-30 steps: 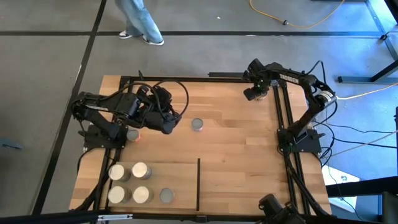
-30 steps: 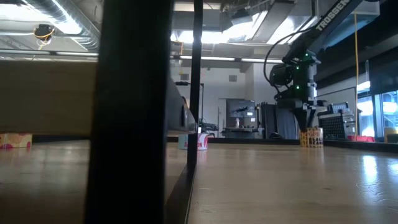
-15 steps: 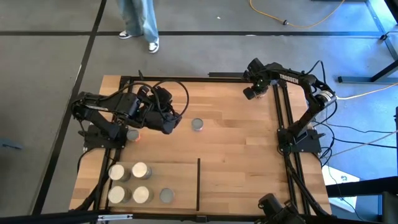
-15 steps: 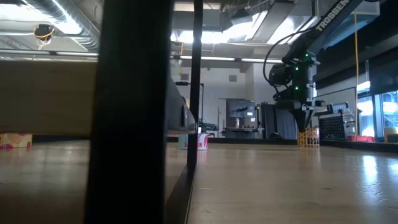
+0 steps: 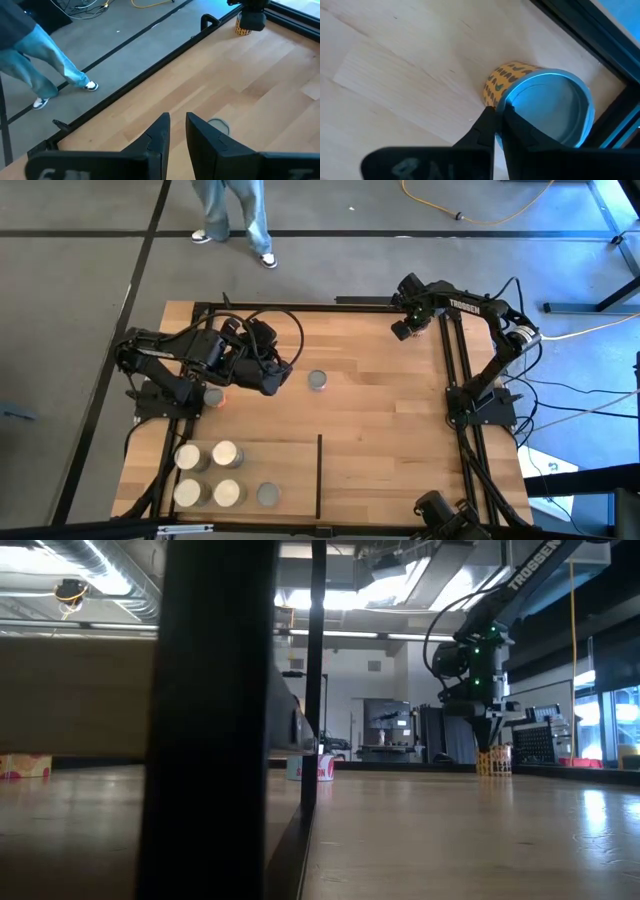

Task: Pick and place cans onto a shelf
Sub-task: Put the canned black beans on the shelf

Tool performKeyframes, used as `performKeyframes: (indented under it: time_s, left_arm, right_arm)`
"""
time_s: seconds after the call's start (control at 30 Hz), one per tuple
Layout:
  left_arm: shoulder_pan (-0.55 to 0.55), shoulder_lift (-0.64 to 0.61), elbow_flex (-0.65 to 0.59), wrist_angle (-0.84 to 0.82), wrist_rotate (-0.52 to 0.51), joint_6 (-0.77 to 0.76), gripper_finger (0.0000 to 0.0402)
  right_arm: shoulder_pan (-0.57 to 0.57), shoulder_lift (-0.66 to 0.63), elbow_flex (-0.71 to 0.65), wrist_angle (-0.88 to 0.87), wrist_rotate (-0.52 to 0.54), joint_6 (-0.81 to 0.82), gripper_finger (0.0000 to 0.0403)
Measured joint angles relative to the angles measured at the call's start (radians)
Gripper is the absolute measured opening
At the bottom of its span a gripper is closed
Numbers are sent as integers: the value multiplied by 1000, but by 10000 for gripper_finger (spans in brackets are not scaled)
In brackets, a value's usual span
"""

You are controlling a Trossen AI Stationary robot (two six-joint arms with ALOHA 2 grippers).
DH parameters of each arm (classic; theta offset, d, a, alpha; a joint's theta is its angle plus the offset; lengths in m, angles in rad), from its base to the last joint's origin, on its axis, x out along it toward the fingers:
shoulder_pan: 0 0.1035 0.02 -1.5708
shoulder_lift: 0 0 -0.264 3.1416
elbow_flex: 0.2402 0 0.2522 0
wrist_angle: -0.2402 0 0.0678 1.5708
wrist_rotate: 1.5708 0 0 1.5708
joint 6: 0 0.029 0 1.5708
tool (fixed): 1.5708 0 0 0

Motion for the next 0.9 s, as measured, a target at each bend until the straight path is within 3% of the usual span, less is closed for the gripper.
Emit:
performKeyframes:
  time_s: [0.47, 0.9]
  left_arm:
    - [0, 0, 0, 1, 2, 0, 55]
    - [0, 0, 0, 1, 30, 2, 55]
  right_arm:
    - [40, 9, 143, -60, 9, -72, 17]
    - [211, 6, 213, -181, 12, -73, 16]
